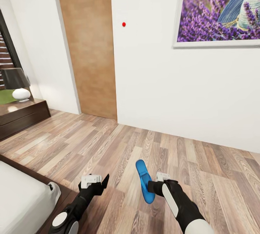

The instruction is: In the bedroom, move the book from the bed onto either nightstand, and place the two sandals side by side next to the bed.

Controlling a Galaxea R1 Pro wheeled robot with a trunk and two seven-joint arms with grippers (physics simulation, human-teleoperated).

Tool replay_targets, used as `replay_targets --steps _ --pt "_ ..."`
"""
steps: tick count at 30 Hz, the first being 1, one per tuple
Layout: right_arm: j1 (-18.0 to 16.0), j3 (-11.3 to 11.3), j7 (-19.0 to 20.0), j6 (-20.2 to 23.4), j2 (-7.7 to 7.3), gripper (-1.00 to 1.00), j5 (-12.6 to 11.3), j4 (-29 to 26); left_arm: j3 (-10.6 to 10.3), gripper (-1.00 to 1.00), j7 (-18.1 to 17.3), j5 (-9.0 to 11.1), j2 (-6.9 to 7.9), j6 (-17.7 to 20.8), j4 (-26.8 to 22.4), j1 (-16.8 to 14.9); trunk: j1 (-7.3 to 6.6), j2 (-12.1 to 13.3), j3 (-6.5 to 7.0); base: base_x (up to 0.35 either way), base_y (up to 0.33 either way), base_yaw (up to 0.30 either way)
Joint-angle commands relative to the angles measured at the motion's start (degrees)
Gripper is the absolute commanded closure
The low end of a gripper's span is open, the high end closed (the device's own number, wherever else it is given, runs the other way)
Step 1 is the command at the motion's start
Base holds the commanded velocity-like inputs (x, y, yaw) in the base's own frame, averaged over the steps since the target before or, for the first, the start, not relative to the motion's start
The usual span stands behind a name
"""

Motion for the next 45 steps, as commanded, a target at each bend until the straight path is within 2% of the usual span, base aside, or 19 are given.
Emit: replay_targets --steps 1,5,45 --pt "-0.02 0.09 -0.24 0.23 -0.02 1.00 -0.43 -0.06 0.06 -1.00 -0.17 0.54 -0.02 0.36 -0.07 -0.02 -0.04 -0.01 0.17 0.000 0.000 0.000" --pt "-0.03 0.09 -0.24 0.23 -0.02 1.00 -0.45 -0.06 0.06 -1.00 -0.17 0.54 -0.02 0.36 -0.07 -0.02 -0.14 0.05 1.06 0.000 0.000 0.000" --pt "-0.05 0.06 -0.24 0.20 -0.02 1.00 -0.44 -0.05 0.06 -1.00 -0.17 0.54 -0.04 0.37 -0.07 -0.02 -8.92 16.09 8.24 0.000 0.000 0.000"
